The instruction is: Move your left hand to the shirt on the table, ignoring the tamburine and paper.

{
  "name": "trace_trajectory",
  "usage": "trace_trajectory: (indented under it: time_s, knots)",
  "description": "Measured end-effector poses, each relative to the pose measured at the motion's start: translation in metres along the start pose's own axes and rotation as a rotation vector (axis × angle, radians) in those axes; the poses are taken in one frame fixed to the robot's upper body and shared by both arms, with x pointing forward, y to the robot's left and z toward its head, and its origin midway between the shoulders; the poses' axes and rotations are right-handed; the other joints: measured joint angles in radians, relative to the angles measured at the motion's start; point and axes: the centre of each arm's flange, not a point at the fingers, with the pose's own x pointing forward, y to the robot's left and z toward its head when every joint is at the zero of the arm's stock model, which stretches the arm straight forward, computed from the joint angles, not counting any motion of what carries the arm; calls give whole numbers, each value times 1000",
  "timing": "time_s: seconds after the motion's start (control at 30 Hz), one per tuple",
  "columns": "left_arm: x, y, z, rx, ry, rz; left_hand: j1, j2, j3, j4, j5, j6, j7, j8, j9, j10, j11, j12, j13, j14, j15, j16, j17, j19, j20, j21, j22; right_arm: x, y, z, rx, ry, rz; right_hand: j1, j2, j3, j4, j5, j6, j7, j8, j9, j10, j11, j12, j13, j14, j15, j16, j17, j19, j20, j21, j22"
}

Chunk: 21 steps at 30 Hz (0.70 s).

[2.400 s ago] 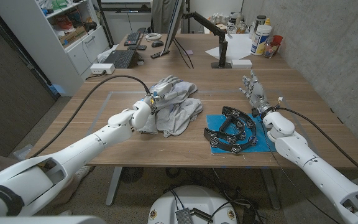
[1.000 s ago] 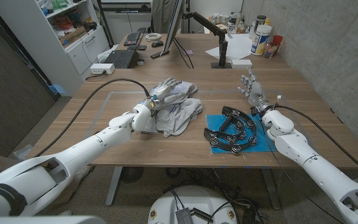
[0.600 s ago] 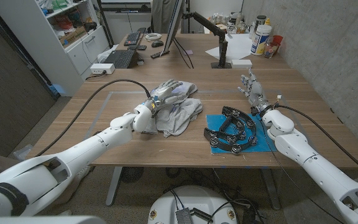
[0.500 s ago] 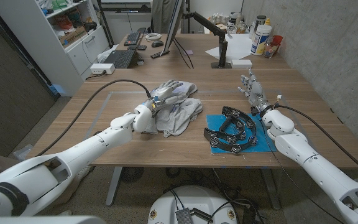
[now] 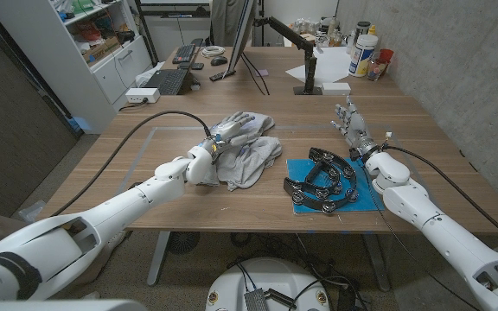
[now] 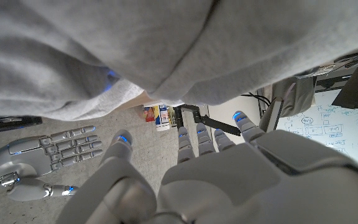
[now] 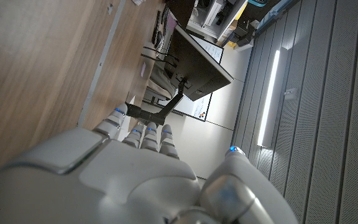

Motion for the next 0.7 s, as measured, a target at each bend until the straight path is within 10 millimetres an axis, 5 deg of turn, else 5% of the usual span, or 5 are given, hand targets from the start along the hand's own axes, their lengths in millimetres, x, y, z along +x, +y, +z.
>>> trace_trajectory:
  time_s: [0.7]
  knots:
    - [-1, -9, 2, -8, 12, -19, 4, 4, -2, -7, 0, 5, -5, 0, 0, 0, 0, 0, 0, 0, 0, 0, 0, 5, -5, -7, 0, -1, -6, 1, -2, 1, -1, 4, 4, 0, 0, 0, 0, 0, 0, 0, 0, 0, 0, 0, 0, 0, 0, 0, 0, 0, -4, 0]
